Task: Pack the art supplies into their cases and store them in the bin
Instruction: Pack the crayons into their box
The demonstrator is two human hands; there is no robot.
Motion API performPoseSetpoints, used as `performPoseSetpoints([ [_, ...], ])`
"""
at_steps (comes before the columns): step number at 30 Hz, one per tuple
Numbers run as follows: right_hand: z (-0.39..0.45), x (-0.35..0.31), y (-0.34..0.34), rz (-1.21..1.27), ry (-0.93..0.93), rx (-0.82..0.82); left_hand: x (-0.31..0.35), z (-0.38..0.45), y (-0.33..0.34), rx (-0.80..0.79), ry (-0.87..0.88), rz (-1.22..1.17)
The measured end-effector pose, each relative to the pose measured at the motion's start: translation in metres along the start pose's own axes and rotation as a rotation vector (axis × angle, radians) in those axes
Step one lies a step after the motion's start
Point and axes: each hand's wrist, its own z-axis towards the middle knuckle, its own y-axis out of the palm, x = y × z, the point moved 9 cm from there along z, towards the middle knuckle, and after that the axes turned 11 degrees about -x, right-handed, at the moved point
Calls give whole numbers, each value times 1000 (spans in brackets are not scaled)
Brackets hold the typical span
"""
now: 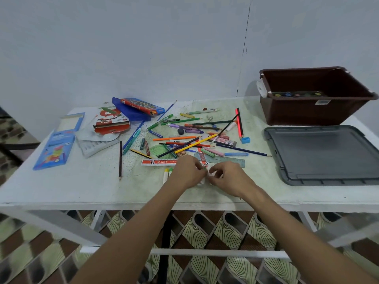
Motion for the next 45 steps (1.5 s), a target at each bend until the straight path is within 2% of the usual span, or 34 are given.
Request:
performPoseSetpoints([
  [5,-2,5,-1,34,-18,-19,-1,-3,2,-25,76,21],
  [9,-2,5,1,18,-31,-59,1,-7,8,-134,162,96],
  [15,3,6,3,-3,-22,-87,-1,-4,11,-187,175,111],
  [25,3,11,1,77,-55,-74,-2,-2,7,-118,220,173],
  [32,5,12,1,120,-78,-86,-2,1,7,-169,220,142],
  [45,12,19,4,166,-82,-117,-3,6,5,-117,268,160],
])
